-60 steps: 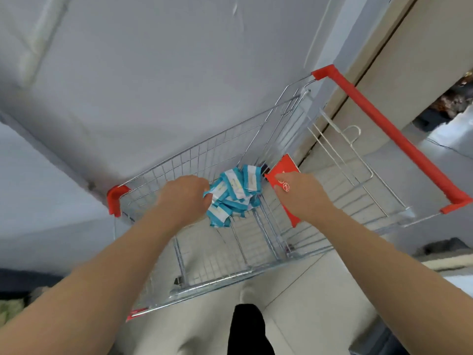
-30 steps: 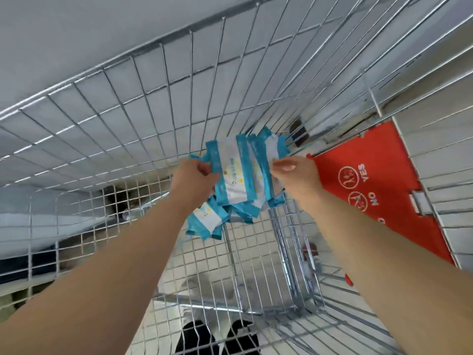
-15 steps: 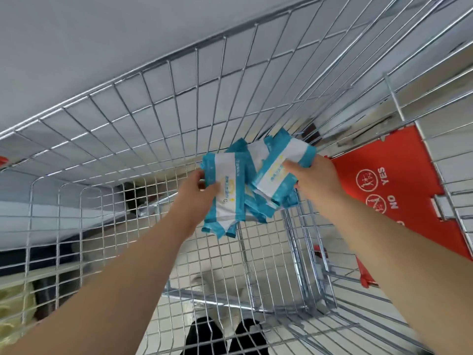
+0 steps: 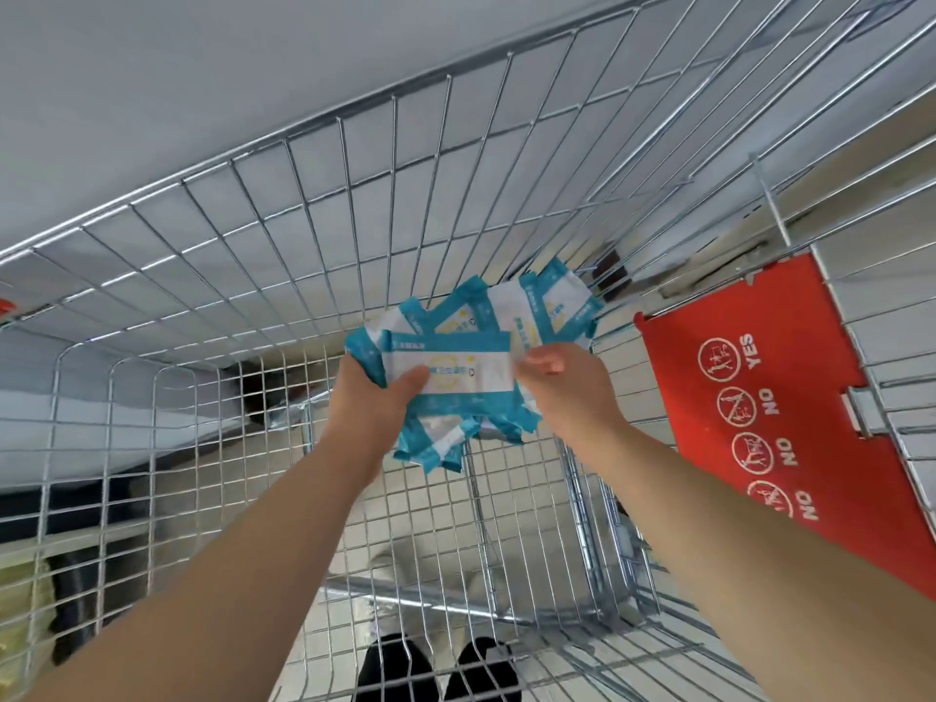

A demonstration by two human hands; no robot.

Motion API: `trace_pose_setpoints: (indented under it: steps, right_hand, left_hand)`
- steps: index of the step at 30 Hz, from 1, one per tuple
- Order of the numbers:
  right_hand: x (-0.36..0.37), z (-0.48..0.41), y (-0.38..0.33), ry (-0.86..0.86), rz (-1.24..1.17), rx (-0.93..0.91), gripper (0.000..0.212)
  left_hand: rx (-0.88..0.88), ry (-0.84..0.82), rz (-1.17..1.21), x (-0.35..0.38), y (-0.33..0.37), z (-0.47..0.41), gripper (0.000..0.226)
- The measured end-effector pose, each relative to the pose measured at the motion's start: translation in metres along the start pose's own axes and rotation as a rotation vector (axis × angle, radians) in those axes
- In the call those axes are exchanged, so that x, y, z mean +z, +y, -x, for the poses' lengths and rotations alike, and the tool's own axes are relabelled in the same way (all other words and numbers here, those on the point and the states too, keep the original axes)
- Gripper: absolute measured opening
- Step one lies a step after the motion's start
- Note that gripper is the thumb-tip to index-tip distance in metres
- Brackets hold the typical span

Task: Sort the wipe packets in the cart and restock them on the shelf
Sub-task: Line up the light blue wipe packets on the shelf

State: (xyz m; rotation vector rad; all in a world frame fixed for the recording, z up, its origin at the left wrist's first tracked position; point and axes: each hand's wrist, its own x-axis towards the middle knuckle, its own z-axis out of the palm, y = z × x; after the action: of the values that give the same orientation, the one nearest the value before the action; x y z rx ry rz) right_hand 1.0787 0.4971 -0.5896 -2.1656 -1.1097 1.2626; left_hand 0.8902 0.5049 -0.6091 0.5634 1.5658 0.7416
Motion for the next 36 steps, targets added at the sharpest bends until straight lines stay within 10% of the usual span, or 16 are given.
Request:
trace_pose_setpoints:
  steps: [9,24,36]
  right_hand:
    - [0.004,-0.046,0.009,0.101,0.102,0.054,0.039]
    - [0.021,-0.040,-0.004,-0.016,-0.202,0.141,0.025]
    - [0.017,-0.053,0.012,0.395,-0.117,0.164,0.026]
  left_hand:
    - [0.204,-0.117,-0.556,-0.016,0.013,-0.023,0.018]
    - [0.090,-0.362,-0.391,-0.045,0.020,-0.030,0.028]
    - [0.228,-0.135,-0.458,-0.036,0.009,-0.029,0.025]
